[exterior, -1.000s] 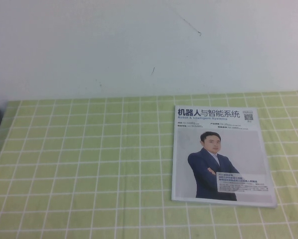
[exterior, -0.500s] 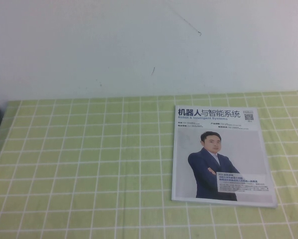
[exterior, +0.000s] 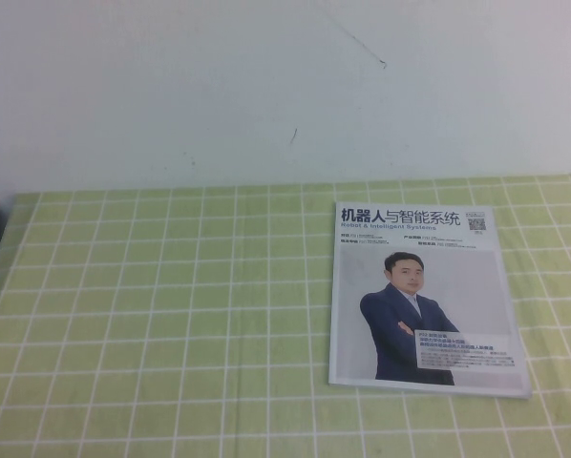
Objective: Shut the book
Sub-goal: 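Close the open booklet and leave it lying on the table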
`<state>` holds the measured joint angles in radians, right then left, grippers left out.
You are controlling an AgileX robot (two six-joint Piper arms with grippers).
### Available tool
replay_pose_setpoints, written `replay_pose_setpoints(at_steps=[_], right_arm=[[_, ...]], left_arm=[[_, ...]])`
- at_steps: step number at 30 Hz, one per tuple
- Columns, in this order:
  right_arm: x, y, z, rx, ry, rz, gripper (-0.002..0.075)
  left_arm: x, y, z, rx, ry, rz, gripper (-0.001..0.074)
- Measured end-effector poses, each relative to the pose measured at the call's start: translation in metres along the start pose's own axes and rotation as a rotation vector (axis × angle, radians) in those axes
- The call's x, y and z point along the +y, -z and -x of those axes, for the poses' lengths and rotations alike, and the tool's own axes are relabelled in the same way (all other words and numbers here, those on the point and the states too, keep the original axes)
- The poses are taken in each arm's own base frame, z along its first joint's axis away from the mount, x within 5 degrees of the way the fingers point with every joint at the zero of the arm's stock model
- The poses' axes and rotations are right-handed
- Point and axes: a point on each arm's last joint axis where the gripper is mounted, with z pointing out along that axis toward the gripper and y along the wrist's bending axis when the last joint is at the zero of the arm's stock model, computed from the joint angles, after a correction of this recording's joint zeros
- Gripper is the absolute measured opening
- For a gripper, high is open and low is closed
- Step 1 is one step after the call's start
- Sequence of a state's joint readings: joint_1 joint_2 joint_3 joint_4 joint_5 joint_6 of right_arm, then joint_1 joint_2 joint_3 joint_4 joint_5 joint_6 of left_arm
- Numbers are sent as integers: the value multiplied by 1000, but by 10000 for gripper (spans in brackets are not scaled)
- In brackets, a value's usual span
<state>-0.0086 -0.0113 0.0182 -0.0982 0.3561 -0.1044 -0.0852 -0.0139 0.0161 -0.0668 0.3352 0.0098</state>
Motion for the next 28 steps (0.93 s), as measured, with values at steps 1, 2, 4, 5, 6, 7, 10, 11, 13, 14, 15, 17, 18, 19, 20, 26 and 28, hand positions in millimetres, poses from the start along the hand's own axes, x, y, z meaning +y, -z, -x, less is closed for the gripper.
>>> replay_pose_setpoints(at_steps=[1, 2, 4, 5, 6, 7, 10, 11, 13, 14, 15, 17, 18, 19, 20, 26, 28], right_arm=[[0, 0, 0, 0, -3, 1, -3], [0, 0, 0, 0, -3, 1, -3], [0, 0, 0, 0, -3, 1, -3], [0, 0, 0, 0, -3, 1, -3], [0, 0, 0, 0, -4, 1, -3], [0, 0, 0, -2, -5, 1, -3], [0, 0, 0, -2, -4, 4, -3], [0, 0, 0, -3, -2, 9, -3], [1, 0, 0, -5, 2, 21, -3], [2, 0, 0, -7, 4, 28, -3], [2, 0, 0, -7, 6, 31, -3], [2, 0, 0, -8, 7, 34, -3], [2, 0, 0, -8, 7, 34, -3], [2, 0, 0, -8, 7, 34, -3], [2, 0, 1, -8, 7, 35, -3], [2, 0, 1, -8, 7, 35, -3], [2, 0, 1, -8, 7, 35, -3]], left_arm=[[0, 0, 0, 0, 0, 0, -4], [0, 0, 0, 0, 0, 0, -4], [0, 0, 0, 0, 0, 0, -4], [0, 0, 0, 0, 0, 0, -4], [0, 0, 0, 0, 0, 0, -4], [0, 0, 0, 0, 0, 0, -4], [0, 0, 0, 0, 0, 0, -4], [0, 0, 0, 0, 0, 0, -3], [0, 0, 0, 0, 0, 0, -4], [0, 0, 0, 0, 0, 0, -4], [0, 0, 0, 0, 0, 0, -4], [0, 0, 0, 0, 0, 0, -4], [0, 0, 0, 0, 0, 0, -4], [0, 0, 0, 0, 0, 0, -4], [0, 0, 0, 0, 0, 0, -4], [0, 0, 0, 0, 0, 0, -4], [0, 0, 0, 0, 0, 0, -4]])
